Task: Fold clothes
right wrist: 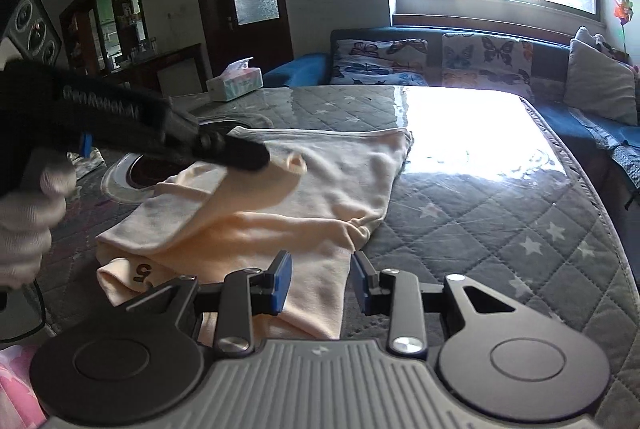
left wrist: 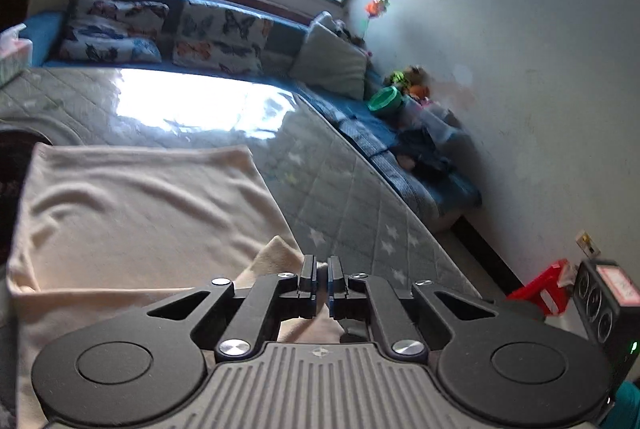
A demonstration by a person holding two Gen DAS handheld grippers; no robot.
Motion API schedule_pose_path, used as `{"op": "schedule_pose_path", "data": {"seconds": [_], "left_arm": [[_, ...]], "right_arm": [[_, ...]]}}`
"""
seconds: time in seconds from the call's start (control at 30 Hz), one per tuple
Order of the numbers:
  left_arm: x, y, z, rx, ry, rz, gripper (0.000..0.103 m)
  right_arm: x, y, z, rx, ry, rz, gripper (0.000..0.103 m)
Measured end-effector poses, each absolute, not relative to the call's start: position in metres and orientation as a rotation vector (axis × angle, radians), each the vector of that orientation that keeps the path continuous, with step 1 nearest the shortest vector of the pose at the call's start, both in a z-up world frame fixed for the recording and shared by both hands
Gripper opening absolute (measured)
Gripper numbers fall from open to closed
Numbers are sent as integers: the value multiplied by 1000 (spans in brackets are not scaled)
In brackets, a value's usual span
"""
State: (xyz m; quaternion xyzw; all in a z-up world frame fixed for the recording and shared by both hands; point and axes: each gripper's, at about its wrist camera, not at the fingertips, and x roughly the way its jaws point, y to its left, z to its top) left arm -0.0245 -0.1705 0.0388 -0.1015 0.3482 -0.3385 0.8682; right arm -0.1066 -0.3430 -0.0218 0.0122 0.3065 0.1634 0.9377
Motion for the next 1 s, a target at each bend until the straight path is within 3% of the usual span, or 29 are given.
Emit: {"op": "schedule_pose_path", "data": {"seconds": [0.23, 0.3, 1.0], "left_arm": [[-28, -171, 20, -189, 795, -778, 11], [-31, -167, 21, -186, 798, -784, 17], [-24, -59, -9, -128, 806, -525, 16]], "right_arm": [[-105, -344, -17, 20, 611, 303, 32], [-103, -344, -15, 15, 608, 297, 32], [-55, -285, -32, -73, 654, 441, 31]]}}
